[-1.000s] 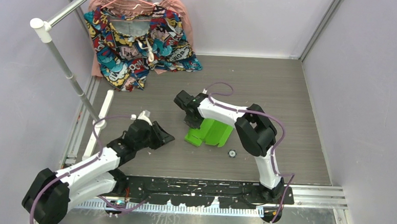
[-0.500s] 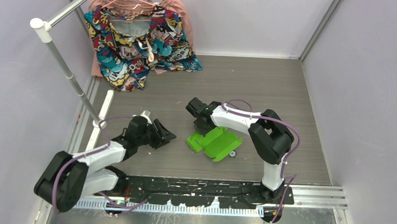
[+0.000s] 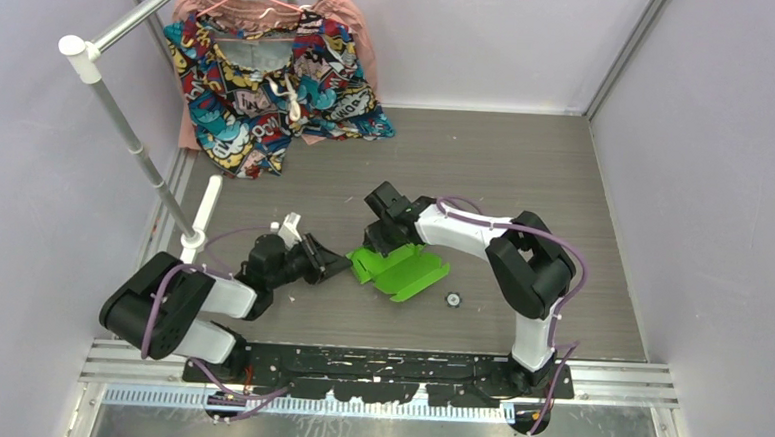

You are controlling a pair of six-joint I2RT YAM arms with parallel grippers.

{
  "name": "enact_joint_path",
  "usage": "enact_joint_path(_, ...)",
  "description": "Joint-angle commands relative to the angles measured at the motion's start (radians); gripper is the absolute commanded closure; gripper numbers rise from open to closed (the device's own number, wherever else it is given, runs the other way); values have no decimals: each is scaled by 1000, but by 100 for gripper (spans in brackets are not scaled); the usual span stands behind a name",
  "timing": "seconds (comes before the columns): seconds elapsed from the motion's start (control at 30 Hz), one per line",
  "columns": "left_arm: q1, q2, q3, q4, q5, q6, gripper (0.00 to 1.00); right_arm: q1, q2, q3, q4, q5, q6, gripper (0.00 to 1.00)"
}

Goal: Fold the paper box
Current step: Fold the paper box at the center of the board.

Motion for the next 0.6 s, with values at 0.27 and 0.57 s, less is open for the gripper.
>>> enact_joint_path(0.27, 2, -90, -11, 158, 17, -29, 85, -42, -75, -29, 84, -64, 13, 99)
enact_joint_path(0.57, 3, -586, 26, -434, -90, 120, 89, -75, -118, -67, 115, -125, 6, 99)
